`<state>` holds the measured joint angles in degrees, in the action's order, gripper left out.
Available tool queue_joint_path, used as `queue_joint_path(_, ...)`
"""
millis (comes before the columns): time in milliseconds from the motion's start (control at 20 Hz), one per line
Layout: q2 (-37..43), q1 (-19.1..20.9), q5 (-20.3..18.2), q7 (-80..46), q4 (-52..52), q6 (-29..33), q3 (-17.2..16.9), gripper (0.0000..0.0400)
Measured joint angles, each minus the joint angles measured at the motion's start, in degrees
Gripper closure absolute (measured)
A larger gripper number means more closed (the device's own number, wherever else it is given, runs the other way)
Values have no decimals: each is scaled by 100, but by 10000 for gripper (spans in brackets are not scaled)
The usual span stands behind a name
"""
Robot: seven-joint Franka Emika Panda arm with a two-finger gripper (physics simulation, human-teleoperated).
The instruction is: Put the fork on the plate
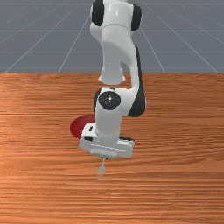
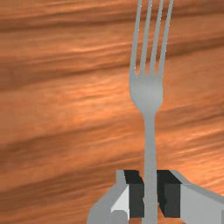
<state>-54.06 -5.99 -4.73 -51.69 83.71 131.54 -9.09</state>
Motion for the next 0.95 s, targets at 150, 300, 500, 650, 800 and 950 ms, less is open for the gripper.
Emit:
queue_joint_path(150, 20, -23, -55, 2, 42, 44, -46, 320)
queue_joint_path(300, 188, -26, -63, 23, 193, 167, -78, 310)
queue_joint_path(500, 1885, -7, -111, 301, 1828, 263, -116, 310)
queue_joint_path(650, 2854, 19, -123, 406, 3052, 295, -185, 310)
queue_joint_path(800, 2991, 168, -94, 583, 3991, 904, -328, 310)
queue_joint_path(950, 2907, 327, -96, 670, 4921, 1976, -477, 310)
